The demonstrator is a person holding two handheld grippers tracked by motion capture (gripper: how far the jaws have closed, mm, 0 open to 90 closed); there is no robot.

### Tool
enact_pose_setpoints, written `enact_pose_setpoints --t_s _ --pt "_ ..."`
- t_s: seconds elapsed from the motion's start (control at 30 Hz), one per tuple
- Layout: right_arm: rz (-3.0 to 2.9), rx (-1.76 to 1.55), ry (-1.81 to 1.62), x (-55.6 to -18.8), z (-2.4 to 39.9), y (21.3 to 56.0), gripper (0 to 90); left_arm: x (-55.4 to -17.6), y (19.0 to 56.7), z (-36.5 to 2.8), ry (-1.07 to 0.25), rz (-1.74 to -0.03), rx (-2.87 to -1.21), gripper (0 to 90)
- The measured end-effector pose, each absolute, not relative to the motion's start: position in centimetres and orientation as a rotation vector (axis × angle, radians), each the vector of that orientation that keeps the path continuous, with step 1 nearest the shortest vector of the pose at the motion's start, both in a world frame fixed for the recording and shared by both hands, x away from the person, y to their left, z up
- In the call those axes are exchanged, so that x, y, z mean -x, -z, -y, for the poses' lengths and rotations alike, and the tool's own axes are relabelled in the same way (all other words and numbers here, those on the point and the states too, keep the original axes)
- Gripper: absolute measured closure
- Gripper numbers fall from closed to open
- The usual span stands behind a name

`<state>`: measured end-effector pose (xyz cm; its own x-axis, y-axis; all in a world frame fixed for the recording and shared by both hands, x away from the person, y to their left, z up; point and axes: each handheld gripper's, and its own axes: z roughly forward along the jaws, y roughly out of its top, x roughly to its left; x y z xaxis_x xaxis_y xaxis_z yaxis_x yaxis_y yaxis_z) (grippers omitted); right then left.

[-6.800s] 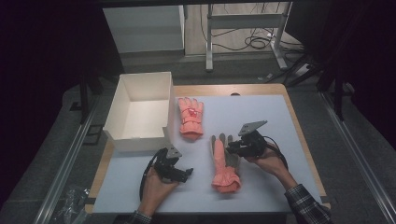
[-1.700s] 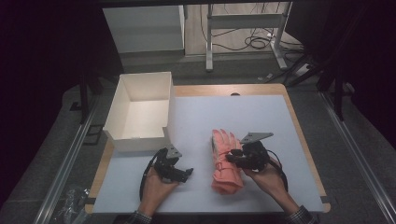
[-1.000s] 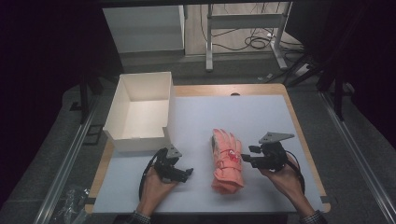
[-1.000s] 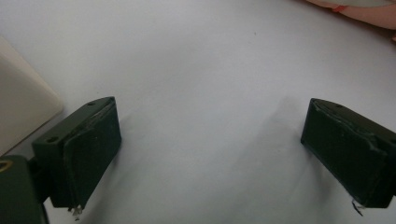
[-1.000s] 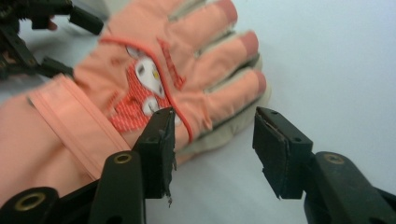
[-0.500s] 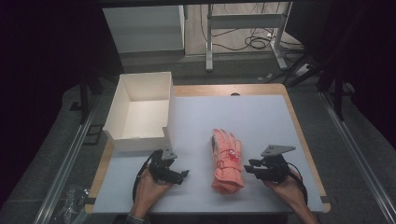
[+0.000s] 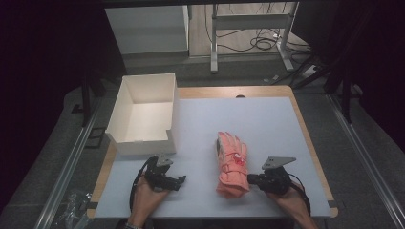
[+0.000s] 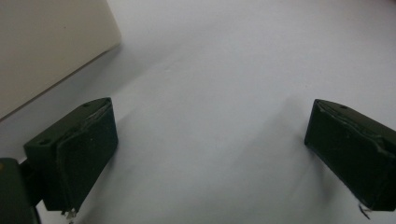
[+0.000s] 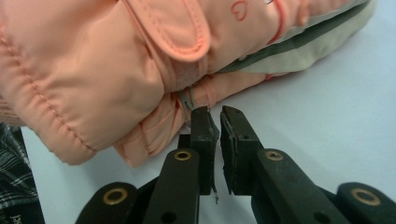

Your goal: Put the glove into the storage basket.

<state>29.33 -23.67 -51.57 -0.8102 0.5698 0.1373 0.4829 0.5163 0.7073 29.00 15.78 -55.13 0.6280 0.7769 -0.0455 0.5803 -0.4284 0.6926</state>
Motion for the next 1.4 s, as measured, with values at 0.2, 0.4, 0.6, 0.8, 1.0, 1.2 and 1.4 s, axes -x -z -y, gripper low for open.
enact_pose_setpoints --t_s 0.2,0.4,0.6,0.8,1.0,1.2,1.4 --pt "-2.653 -0.894 -1.183 -29.2 22.9 52.1 82.6 -29.0 55.1 -15.8 -0.370 -1.058 -2.163 2.6" --pt "-2.663 -0.914 -1.195 -29.3 22.3 52.5 82.5 -29.0 55.1 -15.8 -0.371 -1.057 -2.163 2.7" --pt "-2.672 -0.907 -1.207 -29.3 20.9 52.9 81.6 -29.0 55.1 -15.8 -0.371 -1.056 -2.163 2.7" --pt "-2.668 -0.918 -1.200 -29.5 19.2 53.0 81.5 -29.0 55.2 -15.8 -0.371 -1.057 -2.161 2.7" --pt "-2.661 -0.920 -1.195 -30.0 17.5 53.1 81.5 -29.0 55.2 -15.8 -0.372 -1.057 -2.161 2.7" --pt "-2.645 -0.932 -1.195 -30.7 16.4 53.3 82.8 -29.0 55.2 -15.8 -0.370 -1.057 -2.161 2.7" --pt "-2.621 -0.934 -1.188 -31.5 15.5 53.3 83.4 -29.0 55.2 -15.8 -0.370 -1.057 -2.161 2.7"
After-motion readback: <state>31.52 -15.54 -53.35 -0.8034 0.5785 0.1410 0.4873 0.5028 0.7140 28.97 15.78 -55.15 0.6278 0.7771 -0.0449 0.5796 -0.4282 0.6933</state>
